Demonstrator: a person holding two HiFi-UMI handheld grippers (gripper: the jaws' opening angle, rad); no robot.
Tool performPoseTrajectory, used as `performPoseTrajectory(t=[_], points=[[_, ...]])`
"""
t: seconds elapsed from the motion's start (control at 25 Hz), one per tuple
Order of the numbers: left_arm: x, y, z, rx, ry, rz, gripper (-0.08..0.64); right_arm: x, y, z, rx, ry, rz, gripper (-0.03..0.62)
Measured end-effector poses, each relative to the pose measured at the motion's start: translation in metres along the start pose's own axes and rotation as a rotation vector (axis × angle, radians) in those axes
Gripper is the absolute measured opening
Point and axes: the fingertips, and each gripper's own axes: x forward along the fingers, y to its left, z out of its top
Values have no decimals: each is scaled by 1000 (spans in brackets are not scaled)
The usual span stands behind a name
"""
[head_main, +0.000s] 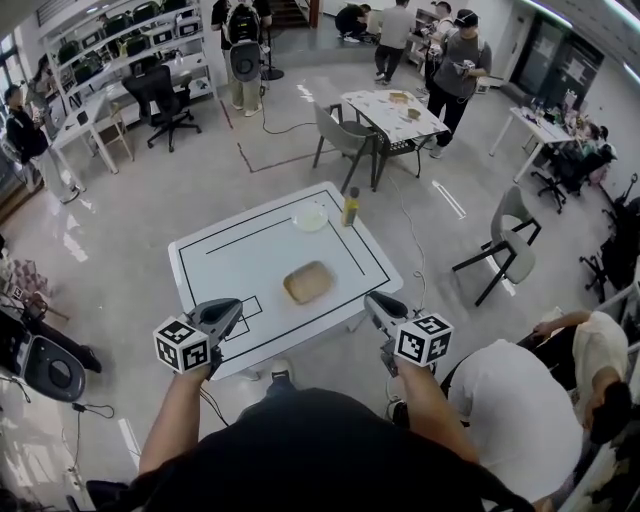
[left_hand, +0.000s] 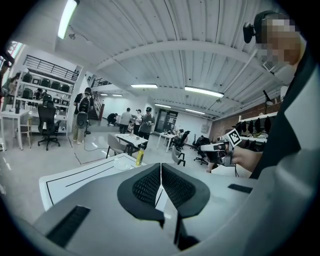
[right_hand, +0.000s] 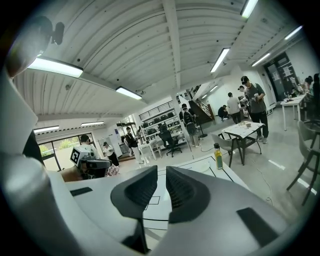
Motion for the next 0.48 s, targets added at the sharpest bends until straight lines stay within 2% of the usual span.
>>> performPoseTrajectory(t=[0.28, 0.48], points=[[15, 27, 10, -10, 8, -15, 28, 23, -13, 16, -1, -16, -26, 68], [26, 40, 18, -11, 7, -26, 26, 38, -18, 25, 1, -20, -11, 67]])
